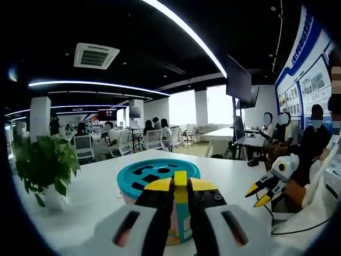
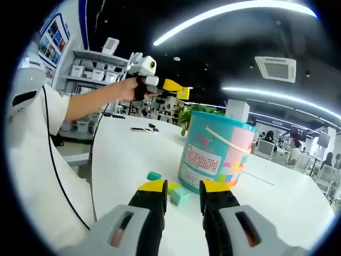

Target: Arrange the toys in the designated storage area by placing each visible toy with the group until no toy remains scattered across the table.

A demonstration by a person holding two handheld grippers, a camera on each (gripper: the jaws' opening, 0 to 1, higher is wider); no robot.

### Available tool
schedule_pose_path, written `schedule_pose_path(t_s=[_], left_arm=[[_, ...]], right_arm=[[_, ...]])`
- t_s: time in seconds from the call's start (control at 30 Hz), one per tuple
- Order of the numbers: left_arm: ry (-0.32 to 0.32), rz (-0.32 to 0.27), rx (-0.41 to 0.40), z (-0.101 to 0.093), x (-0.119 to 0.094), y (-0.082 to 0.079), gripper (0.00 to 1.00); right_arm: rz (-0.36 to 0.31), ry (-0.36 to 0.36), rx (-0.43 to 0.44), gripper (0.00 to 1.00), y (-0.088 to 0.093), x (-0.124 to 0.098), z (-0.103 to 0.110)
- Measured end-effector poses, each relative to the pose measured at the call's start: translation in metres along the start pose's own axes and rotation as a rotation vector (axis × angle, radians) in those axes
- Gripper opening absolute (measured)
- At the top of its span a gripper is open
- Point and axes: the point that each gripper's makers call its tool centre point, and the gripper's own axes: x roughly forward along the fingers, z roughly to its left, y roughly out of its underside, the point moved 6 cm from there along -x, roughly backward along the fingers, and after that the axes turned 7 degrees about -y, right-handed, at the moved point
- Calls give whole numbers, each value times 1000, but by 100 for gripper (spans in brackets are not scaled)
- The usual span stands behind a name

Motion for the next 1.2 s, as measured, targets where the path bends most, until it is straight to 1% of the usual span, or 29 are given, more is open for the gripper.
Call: schedule_pose_path(t_s=[0.07,0.17,0.27,0.3,0.4,0.5,0.57,0.67,0.77,0.83,0.93,1.07,1.2], left_arm=[[-1,-2,2,2,3,-10,10],[-5,-2,7,3,7,-20,10],[-6,-15,-22,6,14,-33,10],[-6,-15,-23,6,14,-34,10],[-8,-19,-20,5,25,-44,10],[-7,-13,-30,8,36,-49,10],[-18,-9,-28,10,43,-50,10],[-40,-14,-43,14,51,-51,10],[-49,-1,-40,17,62,-47,10],[-70,13,-28,20,68,-43,10],[-66,26,-44,23,78,-38,10],[-82,43,-34,26,84,-33,10],[-76,68,-26,28,90,-26,10]], right_arm=[[-1,-6,9,28,-4,-1,1],[-6,-4,-14,27,-7,0,3],[-8,-6,-11,28,-7,0,4],[-7,-6,-12,28,-7,0,4],[2,8,29,30,-4,-1,0],[-6,11,76,30,-4,-2,-3],[-16,5,111,32,-4,-2,-4],[-32,-4,131,35,-6,-3,-3],[-38,-2,134,36,-6,-4,-3],[-38,3,132,36,-5,-5,-3],[-31,6,119,35,-4,-6,-3],[-22,6,101,33,-5,-5,-2],[-9,14,81,32,-5,-5,-4]])
